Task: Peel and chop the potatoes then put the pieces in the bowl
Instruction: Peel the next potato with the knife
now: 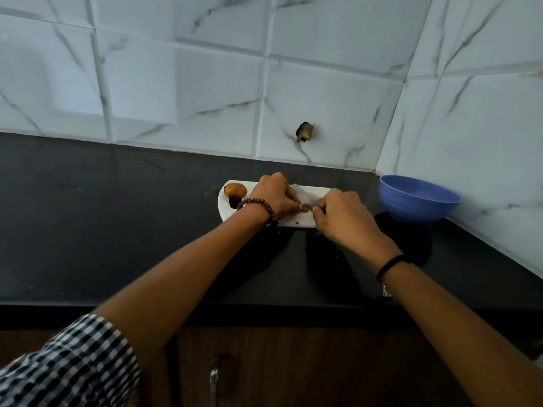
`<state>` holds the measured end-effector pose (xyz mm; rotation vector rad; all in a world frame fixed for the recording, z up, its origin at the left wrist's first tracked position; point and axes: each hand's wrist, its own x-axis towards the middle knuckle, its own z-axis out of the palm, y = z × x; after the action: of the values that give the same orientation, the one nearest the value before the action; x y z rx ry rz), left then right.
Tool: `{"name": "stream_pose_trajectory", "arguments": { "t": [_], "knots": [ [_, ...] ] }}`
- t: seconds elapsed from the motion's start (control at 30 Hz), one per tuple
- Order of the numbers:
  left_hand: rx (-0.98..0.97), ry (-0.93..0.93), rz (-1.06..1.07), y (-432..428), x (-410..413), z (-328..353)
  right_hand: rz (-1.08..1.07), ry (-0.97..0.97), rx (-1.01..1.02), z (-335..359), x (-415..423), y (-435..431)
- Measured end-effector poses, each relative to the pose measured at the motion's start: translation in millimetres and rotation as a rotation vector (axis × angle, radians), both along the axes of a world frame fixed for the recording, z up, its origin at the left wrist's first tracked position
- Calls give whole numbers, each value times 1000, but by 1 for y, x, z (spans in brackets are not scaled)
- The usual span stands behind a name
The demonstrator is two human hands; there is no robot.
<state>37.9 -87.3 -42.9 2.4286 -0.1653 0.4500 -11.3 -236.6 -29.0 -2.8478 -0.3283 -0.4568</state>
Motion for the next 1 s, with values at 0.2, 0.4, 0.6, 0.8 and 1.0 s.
{"name": "stream_pose_trajectory", "arguments": {
  "t": [0.2, 0.4, 0.6, 0.8, 1.0],
  "knots": [
    [12, 7, 9, -1, 0, 0, 25, 11, -24, 5, -7, 10],
    [42, -15, 16, -3, -7, 0, 5, -6, -81, 4, -16, 8],
    [68, -26, 15, -5, -9, 0, -7, 44, -32, 6, -24, 11],
    [69, -9, -20, -1, -8, 1, 15, 64, 20, 12, -24, 16],
    [52, -22, -31, -2, -10, 2, 9, 57, 8, 7, -23, 20]
  ]
}}
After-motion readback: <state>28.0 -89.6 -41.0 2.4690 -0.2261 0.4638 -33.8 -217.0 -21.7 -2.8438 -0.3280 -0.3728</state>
